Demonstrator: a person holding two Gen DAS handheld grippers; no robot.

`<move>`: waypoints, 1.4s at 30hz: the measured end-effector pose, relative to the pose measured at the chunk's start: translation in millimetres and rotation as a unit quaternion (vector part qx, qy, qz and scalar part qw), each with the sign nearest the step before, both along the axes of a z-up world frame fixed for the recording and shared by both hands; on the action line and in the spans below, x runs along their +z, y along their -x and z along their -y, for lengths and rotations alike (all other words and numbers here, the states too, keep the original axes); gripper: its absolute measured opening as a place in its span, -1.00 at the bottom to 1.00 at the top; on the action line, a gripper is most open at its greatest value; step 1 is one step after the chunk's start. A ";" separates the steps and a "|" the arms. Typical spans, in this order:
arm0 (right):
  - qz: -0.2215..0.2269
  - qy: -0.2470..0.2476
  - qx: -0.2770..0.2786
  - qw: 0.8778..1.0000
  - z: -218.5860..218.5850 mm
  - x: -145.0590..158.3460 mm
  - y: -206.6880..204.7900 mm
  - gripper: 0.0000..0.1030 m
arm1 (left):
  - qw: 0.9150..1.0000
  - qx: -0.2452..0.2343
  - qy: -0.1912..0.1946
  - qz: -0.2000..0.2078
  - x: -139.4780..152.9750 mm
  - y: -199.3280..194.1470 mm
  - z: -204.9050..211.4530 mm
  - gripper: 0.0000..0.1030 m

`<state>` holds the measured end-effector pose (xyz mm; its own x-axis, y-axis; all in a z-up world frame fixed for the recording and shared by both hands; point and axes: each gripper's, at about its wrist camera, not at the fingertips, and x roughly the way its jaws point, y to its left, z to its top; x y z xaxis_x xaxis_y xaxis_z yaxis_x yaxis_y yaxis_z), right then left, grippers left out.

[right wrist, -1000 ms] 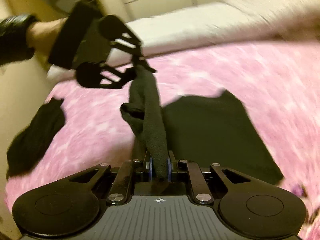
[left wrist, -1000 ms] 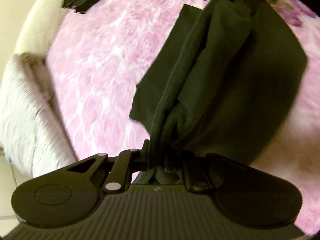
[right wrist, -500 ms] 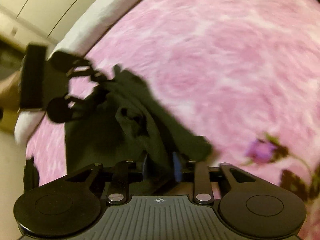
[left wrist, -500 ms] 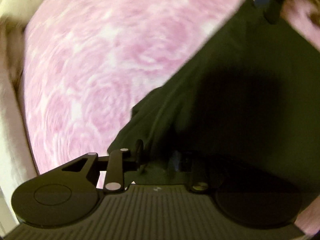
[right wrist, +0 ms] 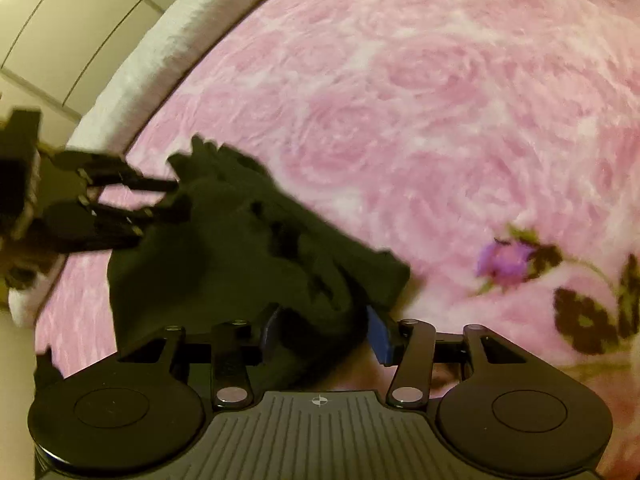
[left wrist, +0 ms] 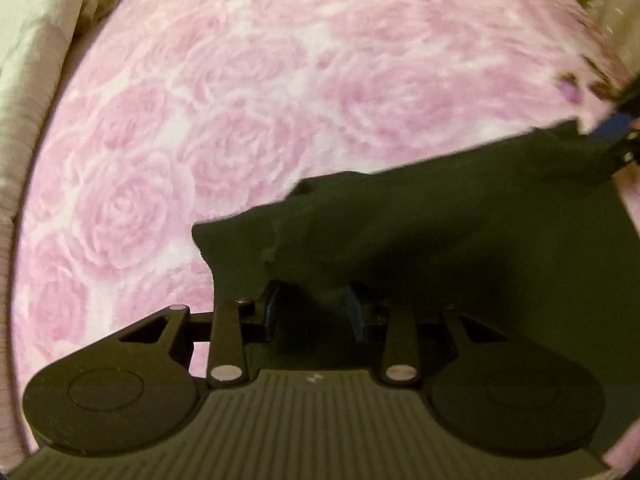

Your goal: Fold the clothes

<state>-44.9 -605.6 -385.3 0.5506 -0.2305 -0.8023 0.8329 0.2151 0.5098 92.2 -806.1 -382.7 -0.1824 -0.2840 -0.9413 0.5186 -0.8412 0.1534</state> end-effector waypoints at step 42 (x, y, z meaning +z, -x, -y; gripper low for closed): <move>-0.050 0.086 0.141 0.985 -28.8 -0.5 -77.0 -0.37 | 0.994 0.072 -0.013 -0.085 -14.0 -13.8 17.0 -0.37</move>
